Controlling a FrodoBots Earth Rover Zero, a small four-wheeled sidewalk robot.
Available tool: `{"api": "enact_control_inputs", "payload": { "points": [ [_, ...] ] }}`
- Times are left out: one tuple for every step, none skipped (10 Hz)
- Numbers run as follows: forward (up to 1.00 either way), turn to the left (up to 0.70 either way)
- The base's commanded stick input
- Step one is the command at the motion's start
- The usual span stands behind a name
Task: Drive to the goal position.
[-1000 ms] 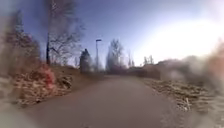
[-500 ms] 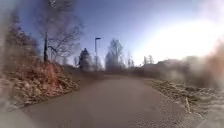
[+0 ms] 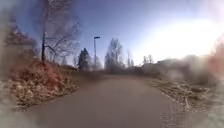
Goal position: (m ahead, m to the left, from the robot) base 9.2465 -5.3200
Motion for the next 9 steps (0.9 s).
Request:
{"api": "enact_control_inputs", "payload": {
  "points": [
    [0.7, 0.0],
    [0.7, 0.0],
    [0.7, 0.0],
    [0.7, 0.0],
    [0.7, 0.0],
    [0.7, 0.0],
    [0.7, 0.0],
    [0.7, 0.0],
    [0.7, 0.0]
  ]
}}
